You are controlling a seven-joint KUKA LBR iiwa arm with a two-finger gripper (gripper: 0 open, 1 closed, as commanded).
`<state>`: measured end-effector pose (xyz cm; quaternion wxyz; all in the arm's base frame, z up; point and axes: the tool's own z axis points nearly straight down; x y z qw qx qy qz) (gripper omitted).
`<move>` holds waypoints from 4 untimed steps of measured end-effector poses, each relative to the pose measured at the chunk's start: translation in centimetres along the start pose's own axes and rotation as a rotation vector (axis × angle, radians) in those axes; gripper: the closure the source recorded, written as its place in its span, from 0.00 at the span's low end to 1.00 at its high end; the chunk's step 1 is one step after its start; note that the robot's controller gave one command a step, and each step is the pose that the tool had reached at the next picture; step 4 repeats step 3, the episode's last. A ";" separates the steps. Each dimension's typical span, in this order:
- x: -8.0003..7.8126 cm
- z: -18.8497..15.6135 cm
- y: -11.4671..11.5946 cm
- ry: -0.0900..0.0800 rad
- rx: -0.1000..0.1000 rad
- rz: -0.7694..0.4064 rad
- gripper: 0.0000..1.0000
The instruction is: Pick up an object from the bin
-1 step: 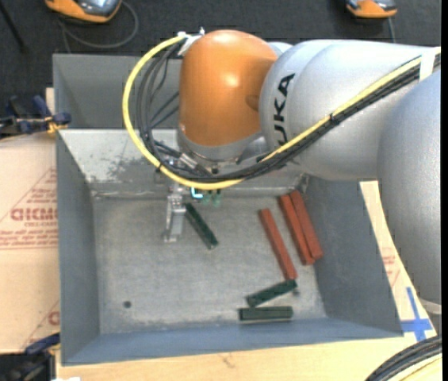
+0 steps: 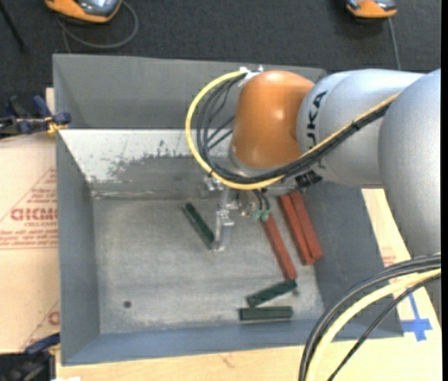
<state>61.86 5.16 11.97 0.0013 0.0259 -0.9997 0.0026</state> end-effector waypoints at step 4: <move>-1.9 -13.0 -0.4 -0.016 -0.002 -0.371 1.00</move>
Offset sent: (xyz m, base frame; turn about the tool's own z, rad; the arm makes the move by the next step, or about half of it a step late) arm 0.0070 -0.0005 -0.0497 -0.0572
